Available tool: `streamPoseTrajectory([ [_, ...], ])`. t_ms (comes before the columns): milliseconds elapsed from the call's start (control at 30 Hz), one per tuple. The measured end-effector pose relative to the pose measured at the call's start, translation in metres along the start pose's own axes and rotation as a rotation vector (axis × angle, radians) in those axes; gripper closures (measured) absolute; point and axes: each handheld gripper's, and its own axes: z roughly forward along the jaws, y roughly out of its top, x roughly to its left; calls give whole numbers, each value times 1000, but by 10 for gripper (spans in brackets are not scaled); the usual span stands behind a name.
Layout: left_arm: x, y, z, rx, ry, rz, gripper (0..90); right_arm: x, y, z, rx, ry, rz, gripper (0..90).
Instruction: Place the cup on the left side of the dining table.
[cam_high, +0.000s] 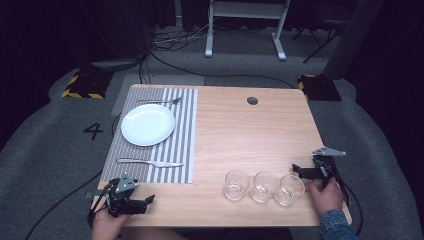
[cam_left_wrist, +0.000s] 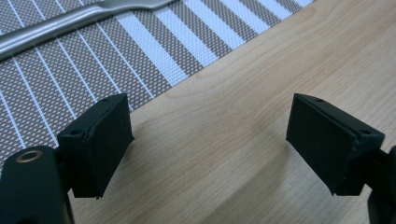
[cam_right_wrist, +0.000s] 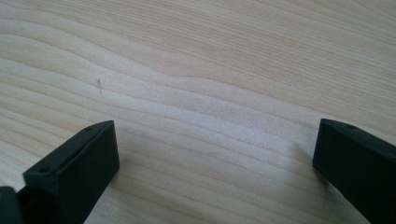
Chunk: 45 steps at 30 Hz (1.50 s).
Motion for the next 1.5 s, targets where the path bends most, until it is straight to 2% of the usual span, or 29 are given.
streamPoseTrajectory([
  [233, -1, 6, -10, -38, -14, -20, 146, 0, 0, 0, 0, 1, -1, 7],
  [300, -3, 11, -14, -49, -29, -10, 146, 0, 0, 0, 0, 2, -2, 7],
  [433, -9, 21, -23, -121, -54, -4, 147, 0, 0, 0, 0, 1, -2, 7],
  [600, -17, 32, -37, -192, -61, 16, 146, 0, 0, 0, 0, 3, -2, 7],
  [767, -21, 36, -42, -205, -59, 21, 144, 0, 0, 0, 0, 3, -2, 7],
  [800, -21, 39, -43, -202, -71, -2, 144, 0, 0, 0, 0, 3, -2, 7],
  [833, -21, 39, -43, -202, -71, -2, 144, 0, 0, 0, 1, 3, -3, 7],
  [867, -22, 42, -45, -214, -93, -23, 143, 0, 0, 0, 1, 5, -3, 7],
  [933, -23, 45, -46, -225, -104, -22, 142, 1, 0, -1, 2, 6, -5, 7],
  [1033, -25, 48, -46, -224, -99, -15, 143, 1, 0, -1, 1, 7, -6, 7],
  [1200, -28, 52, -47, -224, -61, -21, 139, 1, 0, -1, 1, 7, -6, 7],
  [1300, -30, 54, -48, -238, -61, -29, 127, 1, 0, 0, 1, 7, -6, 7],
  [1500, -39, 66, -49, -261, -72, 5, 106, 1, 0, -1, 1, 6, -6, 7],
])
